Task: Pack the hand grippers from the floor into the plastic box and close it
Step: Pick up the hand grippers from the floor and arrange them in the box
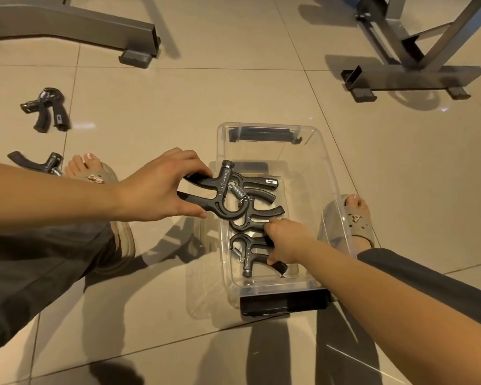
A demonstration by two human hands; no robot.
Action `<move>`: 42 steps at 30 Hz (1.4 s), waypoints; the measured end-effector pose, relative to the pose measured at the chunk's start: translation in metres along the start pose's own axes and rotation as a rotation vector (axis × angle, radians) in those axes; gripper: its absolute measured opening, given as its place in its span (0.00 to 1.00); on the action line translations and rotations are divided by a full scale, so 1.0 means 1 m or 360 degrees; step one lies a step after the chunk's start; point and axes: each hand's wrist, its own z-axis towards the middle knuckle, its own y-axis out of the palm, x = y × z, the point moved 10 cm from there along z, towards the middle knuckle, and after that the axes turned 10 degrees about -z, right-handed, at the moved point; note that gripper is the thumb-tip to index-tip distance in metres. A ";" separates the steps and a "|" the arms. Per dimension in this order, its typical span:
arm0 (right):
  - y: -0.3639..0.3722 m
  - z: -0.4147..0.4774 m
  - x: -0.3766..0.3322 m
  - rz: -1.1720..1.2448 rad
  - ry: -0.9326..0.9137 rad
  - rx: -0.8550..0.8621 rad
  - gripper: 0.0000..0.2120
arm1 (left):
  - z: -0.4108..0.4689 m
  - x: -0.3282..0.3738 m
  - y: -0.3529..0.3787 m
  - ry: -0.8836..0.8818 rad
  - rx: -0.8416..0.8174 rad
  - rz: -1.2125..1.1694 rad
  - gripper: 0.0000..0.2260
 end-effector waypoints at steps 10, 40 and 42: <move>-0.025 -0.009 0.018 0.0305 0.0175 0.0123 0.21 | 0.009 0.013 0.004 0.0009 -0.0005 -0.0002 0.29; -0.171 -0.105 0.061 0.1865 0.0167 0.0989 0.11 | 0.034 0.070 -0.013 0.0141 -0.0278 0.0137 0.25; -0.174 -0.108 0.062 0.1986 0.0123 0.1012 0.12 | 0.037 0.077 -0.015 0.0159 -0.0213 0.0013 0.19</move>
